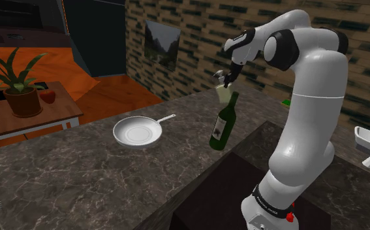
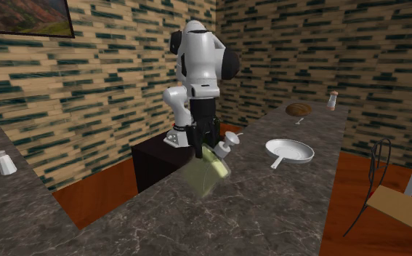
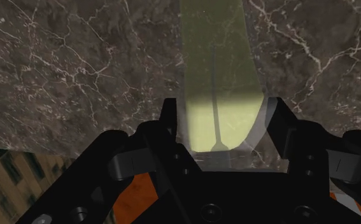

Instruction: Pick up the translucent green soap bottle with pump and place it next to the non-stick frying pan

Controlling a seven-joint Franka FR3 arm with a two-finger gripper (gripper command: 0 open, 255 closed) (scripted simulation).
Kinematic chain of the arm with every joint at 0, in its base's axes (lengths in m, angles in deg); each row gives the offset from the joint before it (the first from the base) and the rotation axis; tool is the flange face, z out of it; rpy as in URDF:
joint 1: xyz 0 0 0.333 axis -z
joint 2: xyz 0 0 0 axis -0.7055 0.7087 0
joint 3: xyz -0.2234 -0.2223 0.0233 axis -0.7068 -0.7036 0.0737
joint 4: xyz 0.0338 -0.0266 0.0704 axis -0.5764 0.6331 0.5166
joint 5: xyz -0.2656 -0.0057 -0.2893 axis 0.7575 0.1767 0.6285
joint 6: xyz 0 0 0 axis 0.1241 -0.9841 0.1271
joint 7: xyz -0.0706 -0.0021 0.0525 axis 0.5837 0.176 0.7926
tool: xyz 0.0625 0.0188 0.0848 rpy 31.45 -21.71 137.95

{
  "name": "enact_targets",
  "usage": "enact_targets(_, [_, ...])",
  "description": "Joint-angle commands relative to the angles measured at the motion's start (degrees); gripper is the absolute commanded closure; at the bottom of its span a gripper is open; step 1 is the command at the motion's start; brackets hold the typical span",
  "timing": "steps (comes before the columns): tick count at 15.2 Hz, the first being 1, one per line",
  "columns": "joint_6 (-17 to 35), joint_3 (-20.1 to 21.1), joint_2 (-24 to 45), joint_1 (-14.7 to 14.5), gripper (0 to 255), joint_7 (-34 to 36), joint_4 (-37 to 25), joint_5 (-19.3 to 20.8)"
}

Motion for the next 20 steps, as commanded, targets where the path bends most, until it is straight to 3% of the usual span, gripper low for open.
enact_targets(1, [-1.5, -0.1, -0.2, 0.0, 255, 0.2, -1.3, 0.3])
enact_targets(20, [-15.5, -1.0, -1.4, 0.9, 255, 1.7, -14.5, 1.7])
